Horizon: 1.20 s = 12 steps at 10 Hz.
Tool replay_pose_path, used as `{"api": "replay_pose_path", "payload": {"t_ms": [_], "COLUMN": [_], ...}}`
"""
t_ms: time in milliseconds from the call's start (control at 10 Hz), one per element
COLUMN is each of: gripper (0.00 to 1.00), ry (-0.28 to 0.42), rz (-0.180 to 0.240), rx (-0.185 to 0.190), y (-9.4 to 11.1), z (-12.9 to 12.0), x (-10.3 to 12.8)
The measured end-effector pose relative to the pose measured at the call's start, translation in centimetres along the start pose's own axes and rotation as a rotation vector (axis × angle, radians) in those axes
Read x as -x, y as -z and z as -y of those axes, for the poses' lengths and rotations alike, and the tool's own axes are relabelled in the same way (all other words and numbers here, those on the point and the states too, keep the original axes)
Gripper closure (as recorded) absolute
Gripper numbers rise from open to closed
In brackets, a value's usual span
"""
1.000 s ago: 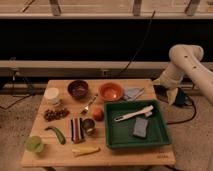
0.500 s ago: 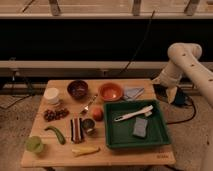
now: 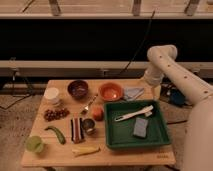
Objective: Place towel in tray
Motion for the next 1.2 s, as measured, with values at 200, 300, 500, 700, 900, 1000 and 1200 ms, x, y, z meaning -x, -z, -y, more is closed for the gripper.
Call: {"api": "replay_pose_path", "payload": {"t_ms": [200, 300, 500, 700, 900, 1000, 1200], "gripper": [0.20, 0.20, 0.20, 0.20, 0.20, 0.20, 0.20], "ry": [-0.005, -0.008, -0.005, 0.011, 0.031, 0.038, 0.053], "rz": [-0.036, -0.053, -0.066, -0.097, -0.117, -0.126, -0.136], "rx": [-0.037, -0.051, -0.073, -0.082, -0.077, -0.068, -0.045], "y": [-2.4, -3.5, -4.5, -5.5, -6.5, -7.1, -8.3], "z": [3.1, 4.1, 6.2, 8.4, 8.8, 8.7, 8.6], "x": [-0.8, -1.4, -1.7, -2.8, -2.7, -2.8, -2.5]}}
